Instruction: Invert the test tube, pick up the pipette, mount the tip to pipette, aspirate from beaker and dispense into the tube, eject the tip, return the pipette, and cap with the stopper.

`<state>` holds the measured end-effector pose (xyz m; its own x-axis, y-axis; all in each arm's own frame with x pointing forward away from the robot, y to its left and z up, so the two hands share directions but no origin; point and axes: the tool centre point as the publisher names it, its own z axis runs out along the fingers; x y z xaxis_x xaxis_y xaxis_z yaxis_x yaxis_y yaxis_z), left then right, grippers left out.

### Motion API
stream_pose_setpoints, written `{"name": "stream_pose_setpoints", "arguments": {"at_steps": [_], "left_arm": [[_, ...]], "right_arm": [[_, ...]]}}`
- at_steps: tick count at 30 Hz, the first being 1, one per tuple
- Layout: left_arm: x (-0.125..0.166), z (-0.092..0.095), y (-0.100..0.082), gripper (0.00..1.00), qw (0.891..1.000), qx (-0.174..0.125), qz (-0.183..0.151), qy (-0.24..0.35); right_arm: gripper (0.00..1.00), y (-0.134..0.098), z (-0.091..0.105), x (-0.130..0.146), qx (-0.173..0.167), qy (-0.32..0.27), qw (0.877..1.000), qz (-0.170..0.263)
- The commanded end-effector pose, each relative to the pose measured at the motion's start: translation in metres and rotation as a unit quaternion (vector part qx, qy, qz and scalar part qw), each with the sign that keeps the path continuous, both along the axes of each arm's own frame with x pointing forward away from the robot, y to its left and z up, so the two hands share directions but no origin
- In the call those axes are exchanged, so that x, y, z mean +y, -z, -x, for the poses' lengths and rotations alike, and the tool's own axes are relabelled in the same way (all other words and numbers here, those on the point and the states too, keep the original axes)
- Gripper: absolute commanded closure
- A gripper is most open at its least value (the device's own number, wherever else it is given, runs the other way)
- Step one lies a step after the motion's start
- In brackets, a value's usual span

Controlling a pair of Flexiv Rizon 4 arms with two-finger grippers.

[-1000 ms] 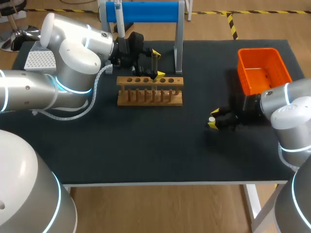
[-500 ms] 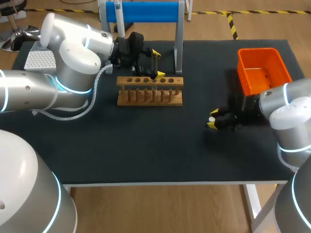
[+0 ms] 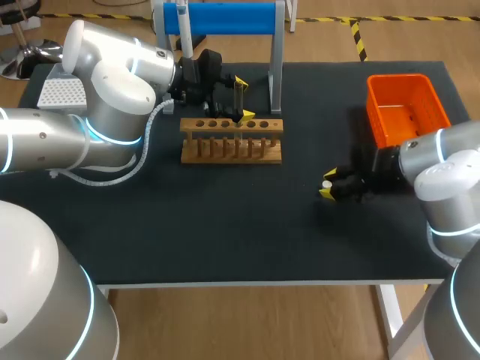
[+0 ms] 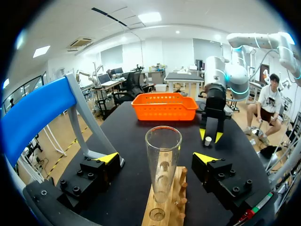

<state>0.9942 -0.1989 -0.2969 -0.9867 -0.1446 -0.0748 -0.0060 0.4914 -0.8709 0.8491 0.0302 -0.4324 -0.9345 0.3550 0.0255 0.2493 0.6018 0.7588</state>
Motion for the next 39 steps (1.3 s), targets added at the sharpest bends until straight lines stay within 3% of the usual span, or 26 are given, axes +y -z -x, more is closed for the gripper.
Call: {"name": "stream_pose_setpoints", "arguments": {"at_steps": [1,7,10,18,20,24,26,33,39], "left_arm": [[0.000,0.001,0.001,0.00,1.000,-0.002,0.002,0.000],[0.000,0.001,0.001,0.00,1.000,-0.002,0.002,0.000],[0.000,0.001,0.001,0.00,1.000,-0.002,0.002,0.000],[0.000,0.001,0.001,0.00,1.000,-0.002,0.002,0.000],[0.000,0.001,0.001,0.00,1.000,-0.002,0.002,0.000],[0.000,0.001,0.001,0.00,1.000,-0.002,0.002,0.000],[0.000,0.001,0.001,0.00,1.000,-0.002,0.002,0.000],[0.000,0.001,0.001,0.00,1.000,-0.002,0.002,0.000],[0.000,0.001,0.001,0.00,1.000,-0.002,0.002,0.000]], "right_arm": [[0.53,0.001,0.000,0.000,0.001,0.000,1.000,0.001],[0.54,0.001,-0.001,-0.001,0.002,0.002,1.000,0.002],[0.63,0.001,-0.001,-0.002,0.002,0.003,1.000,0.001],[0.63,0.002,-0.001,-0.002,0.003,0.004,1.000,0.001],[0.73,0.002,-0.001,-0.002,0.004,0.004,1.000,0.001],[0.83,0.002,-0.001,-0.002,0.005,0.004,1.000,0.001],[1.00,0.002,-0.001,-0.002,0.005,0.004,1.000,0.002],[1.00,0.002,0.000,-0.002,0.006,0.002,1.000,0.002],[1.00,-0.035,-0.008,-0.003,-0.011,-0.011,1.000,-0.005]]}}
